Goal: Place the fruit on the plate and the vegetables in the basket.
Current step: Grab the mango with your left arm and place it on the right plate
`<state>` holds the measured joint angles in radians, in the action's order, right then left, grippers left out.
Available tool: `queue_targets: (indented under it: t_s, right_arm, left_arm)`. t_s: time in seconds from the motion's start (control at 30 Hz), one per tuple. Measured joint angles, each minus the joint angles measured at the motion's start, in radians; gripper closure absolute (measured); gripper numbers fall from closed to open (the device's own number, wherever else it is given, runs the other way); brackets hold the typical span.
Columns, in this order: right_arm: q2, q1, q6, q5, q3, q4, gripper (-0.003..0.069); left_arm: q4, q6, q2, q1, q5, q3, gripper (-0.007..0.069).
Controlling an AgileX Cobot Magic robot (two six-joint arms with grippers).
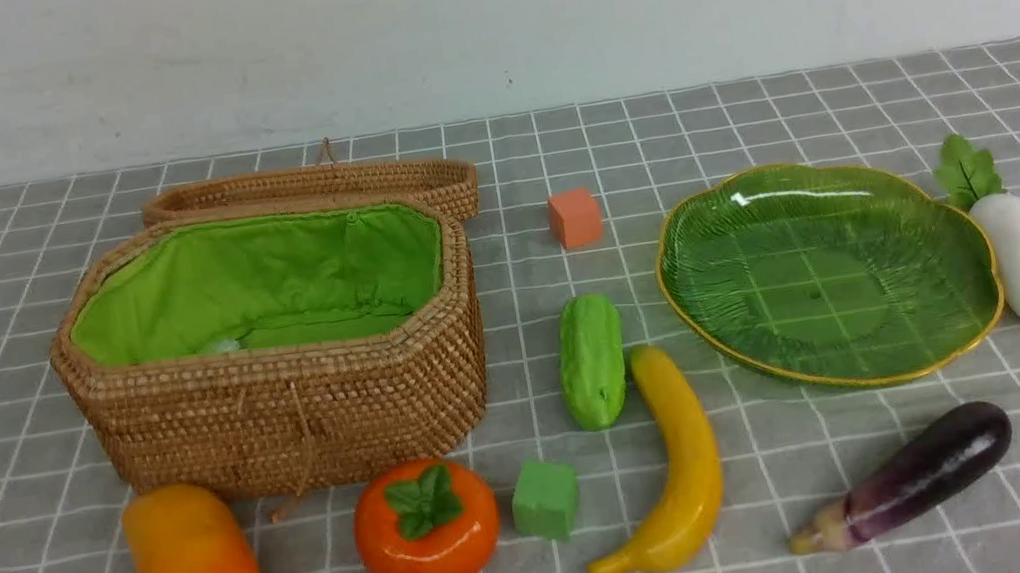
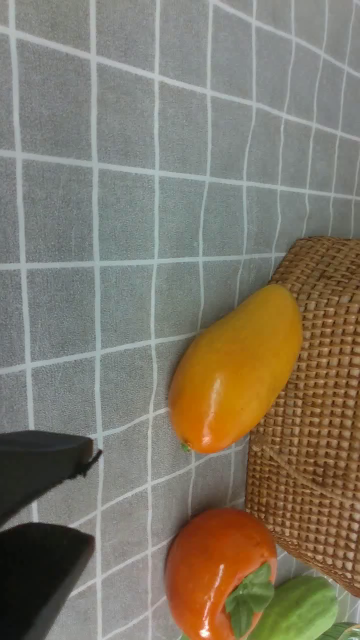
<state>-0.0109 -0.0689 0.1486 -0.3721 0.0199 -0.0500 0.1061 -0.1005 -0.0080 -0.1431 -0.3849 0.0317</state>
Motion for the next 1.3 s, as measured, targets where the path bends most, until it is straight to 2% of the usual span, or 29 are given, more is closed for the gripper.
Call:
queue_targets:
  t_s: [0.4,0.5,0.53,0.77,0.93,1.0,1.07,1.1,1.17,1.2,1.23,1.3]
  right_arm:
    - [0.000,0.000,0.000,0.000,0.000,0.000,0.0419]
    - [0.000,0.000,0.000,0.000,0.000,0.000,0.0419]
    - [0.000,0.000,0.000,0.000,0.000,0.000,0.0419]
    - [0.000,0.000,0.000,0.000,0.000,0.000,0.0419]
    - [0.000,0.000,0.000,0.000,0.000,0.000,0.0419]
    - [0.000,0.000,0.000,0.000,0.000,0.000,0.0419]
    - [0.000,0.000,0.000,0.001,0.000,-0.004,0.0419]
    - [0.000,0.000,0.000,0.001,0.000,-0.005,0.0419]
    - [0.000,0.000,0.003,0.009,0.000,-0.021,0.0419]
    - [0.000,0.000,0.030,0.025,0.002,-0.005,0.0419]
    - [0.000,0.000,0.045,0.028,0.002,0.008,0.0419]
    - [0.000,0.000,0.169,0.066,0.005,0.140,0.0419]
  left_arm:
    - [0.000,0.000,0.000,0.000,0.000,0.000,0.0420]
    - [0.005,-0.005,0.000,0.000,0.043,0.000,0.0417]
    - [0.023,-0.023,0.000,0.000,0.082,0.000,0.0417]
    - [0.382,-0.277,0.000,0.000,0.290,0.000,0.0408]
    - [0.473,-0.309,0.000,0.000,0.363,0.000,0.0408]
    - [0.476,-0.309,0.000,0.000,0.337,-0.008,0.0422]
    - [0.455,-0.279,0.037,0.000,0.245,-0.083,0.0505]
    - [0.452,-0.269,0.048,0.000,0.230,-0.099,0.0512]
    - [0.422,-0.228,0.105,0.000,0.170,-0.164,0.0577]
    - [0.388,-0.166,0.179,0.000,0.068,-0.256,0.0638]
    - [0.385,-0.159,0.190,0.000,0.055,-0.267,0.0638]
    - [0.349,-0.089,0.332,0.000,-0.132,-0.398,0.0638]
